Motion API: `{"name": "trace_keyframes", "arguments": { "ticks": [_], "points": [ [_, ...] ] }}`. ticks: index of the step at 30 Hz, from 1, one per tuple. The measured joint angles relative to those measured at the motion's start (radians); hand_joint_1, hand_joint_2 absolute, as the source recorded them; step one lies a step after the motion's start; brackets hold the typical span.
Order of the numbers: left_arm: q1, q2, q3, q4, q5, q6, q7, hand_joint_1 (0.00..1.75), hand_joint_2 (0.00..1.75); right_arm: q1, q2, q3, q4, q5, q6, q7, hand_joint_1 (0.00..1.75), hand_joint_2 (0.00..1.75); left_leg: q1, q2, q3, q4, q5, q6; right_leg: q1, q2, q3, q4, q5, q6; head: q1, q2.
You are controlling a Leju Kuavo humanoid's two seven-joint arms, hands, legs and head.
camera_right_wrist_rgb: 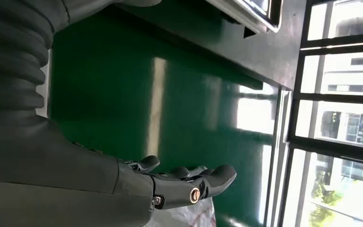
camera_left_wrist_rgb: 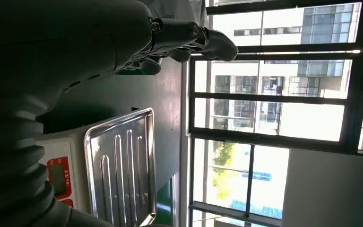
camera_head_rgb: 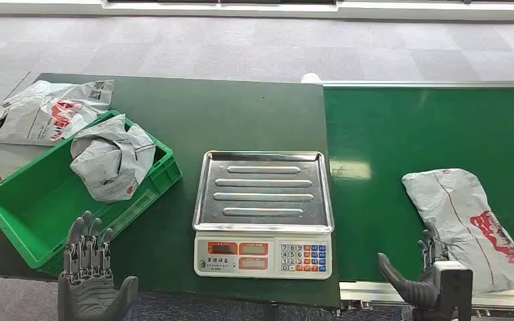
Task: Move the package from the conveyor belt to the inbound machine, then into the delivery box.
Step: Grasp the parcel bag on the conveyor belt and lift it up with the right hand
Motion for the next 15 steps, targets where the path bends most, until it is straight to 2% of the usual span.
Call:
{"name": "trace_keyframes", "arguments": {
  "ticks": [2, 5, 6, 8, 10, 11, 13, 15],
  "points": [
    [-0.004, 0.011, -0.010, -0.003, -0.014, 0.011, 0.002, 0.00, 1.75, -0.022, -0.052, -0.027, 0.026, 0.012, 0.001, 0.034, 0.00, 1.75, -0.001, 0.000, -0.002, 0.000, -0.001, 0.002, -0.002, 0.000, 0.000, 0.000, 0.000, 0.001, 0.000, 0.000],
    [-0.023, 0.038, -0.036, -0.005, -0.040, 0.024, 0.007, 0.00, 1.75, -0.113, -0.221, -0.066, 0.122, 0.007, 0.002, 0.107, 0.00, 1.75, -0.004, 0.002, -0.003, 0.001, -0.001, 0.005, -0.006, 0.002, 0.001, 0.000, 0.001, 0.005, 0.000, 0.000],
    [-0.030, 0.045, -0.044, -0.004, -0.043, 0.020, 0.007, 0.00, 1.75, -0.155, -0.267, -0.063, 0.162, 0.024, 0.007, 0.136, 0.00, 1.75, -0.004, 0.003, -0.003, 0.001, -0.001, 0.006, -0.006, 0.003, 0.001, 0.000, 0.002, 0.006, 0.000, 0.000],
    [-0.045, 0.056, -0.062, 0.001, -0.051, 0.009, 0.009, 0.00, 1.75, -0.281, -0.319, -0.030, 0.282, 0.115, 0.059, 0.218, 0.00, 1.75, -0.004, 0.006, -0.002, 0.001, -0.001, 0.006, -0.006, 0.006, 0.001, 0.000, 0.003, 0.007, 0.000, 0.000],
    [-0.067, 0.065, -0.085, 0.016, -0.070, 0.006, 0.017, 0.00, 1.75, -0.455, -0.326, 0.044, 0.476, 0.229, 0.169, 0.310, 0.00, 1.75, -0.004, 0.010, 0.003, 0.002, 0.000, 0.007, -0.006, 0.010, 0.001, 0.000, 0.004, 0.008, 0.000, 0.000],
    [-0.079, 0.068, -0.097, 0.026, -0.082, 0.007, 0.023, 0.00, 1.75, -0.538, -0.313, 0.087, 0.591, 0.279, 0.227, 0.353, 0.00, 1.75, -0.004, 0.011, 0.005, 0.002, 0.001, 0.008, -0.006, 0.011, 0.002, 0.000, 0.005, 0.008, 0.000, 0.000],
    [-0.096, 0.076, -0.118, 0.046, -0.099, 0.008, 0.036, 0.00, 1.75, -0.659, -0.266, 0.160, 0.793, 0.344, 0.311, 0.431, 0.00, 1.75, -0.004, 0.008, 0.009, 0.003, 0.003, 0.008, -0.005, 0.008, 0.003, 0.000, 0.006, 0.009, 0.000, 0.000],
    [-0.105, 0.082, -0.130, 0.060, -0.106, -0.005, 0.050, 0.00, 1.75, -0.729, -0.211, 0.214, 0.943, 0.378, 0.400, 0.515, 0.00, 1.75, -0.004, 0.004, 0.007, 0.003, 0.004, 0.007, -0.004, 0.004, 0.003, 0.000, 0.006, 0.008, 0.000, 0.000]
  ]
}}
